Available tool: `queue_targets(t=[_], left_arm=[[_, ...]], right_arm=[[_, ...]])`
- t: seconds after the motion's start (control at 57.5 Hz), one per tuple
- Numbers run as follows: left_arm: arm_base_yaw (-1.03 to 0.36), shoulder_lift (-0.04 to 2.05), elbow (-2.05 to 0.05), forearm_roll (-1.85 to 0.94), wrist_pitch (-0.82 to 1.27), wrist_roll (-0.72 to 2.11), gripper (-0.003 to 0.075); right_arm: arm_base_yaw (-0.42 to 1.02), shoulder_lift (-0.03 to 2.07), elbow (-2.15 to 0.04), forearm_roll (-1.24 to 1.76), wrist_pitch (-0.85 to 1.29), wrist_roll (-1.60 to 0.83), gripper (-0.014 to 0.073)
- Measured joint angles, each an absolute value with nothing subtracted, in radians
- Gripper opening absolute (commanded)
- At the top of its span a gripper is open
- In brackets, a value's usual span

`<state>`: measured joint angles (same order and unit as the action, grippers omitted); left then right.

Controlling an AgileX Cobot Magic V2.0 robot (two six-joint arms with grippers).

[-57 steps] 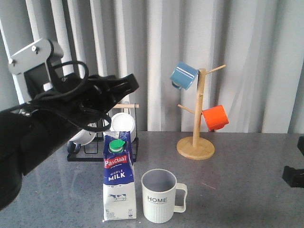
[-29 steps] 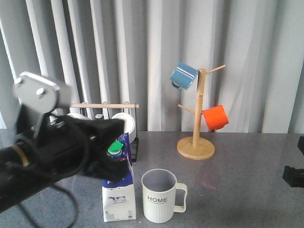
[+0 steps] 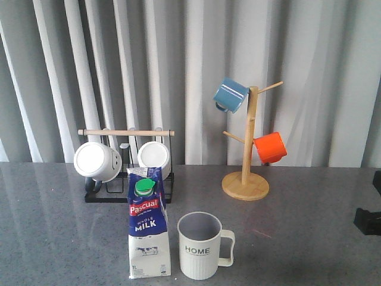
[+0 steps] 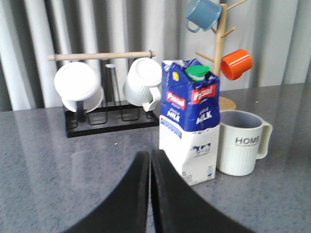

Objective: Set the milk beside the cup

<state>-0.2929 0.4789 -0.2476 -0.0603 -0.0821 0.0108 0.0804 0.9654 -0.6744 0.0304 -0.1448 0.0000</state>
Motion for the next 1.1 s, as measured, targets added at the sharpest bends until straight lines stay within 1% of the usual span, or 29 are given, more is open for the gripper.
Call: queue_targets(t=[0.157,0.261,0.418,0.54,0.696,1.097], left_arm=[[-0.175,0.332,-0.132,-0.051,-0.08,0.012,-0.0007],[-0.109,0.244,-0.078,0.008,-0.079,0.012,-0.0007],[-0.052,0.111,0.004,0.059,-0.088,0.011,-0.0007],[-0.031,0.007,0.023,0.063,-0.009,-0.018,-0.0007],[-0.03,-0.012,0.023,0.065,0.059,-0.03,-0.0007],[-0.03,-0.012,0.023,0.065,0.07,-0.035,-0.0006]], right_arm=[[0.08,0.965,-0.674,0.03,-0.145,0.0,-0.0008],[0.08,0.965,-0.674,0.03,-0.145,0.0,-0.0008],[0.08,0.965,-0.674,0.03,-0.145,0.0,-0.0008],[0.08,0.965,-0.674,0.03,-0.145,0.0,-0.0008],[0.08,0.965,-0.674,0.03,-0.144,0.0,-0.0008],[0.08,0.965,-0.674,0.03,-0.144,0.0,-0.0008]])
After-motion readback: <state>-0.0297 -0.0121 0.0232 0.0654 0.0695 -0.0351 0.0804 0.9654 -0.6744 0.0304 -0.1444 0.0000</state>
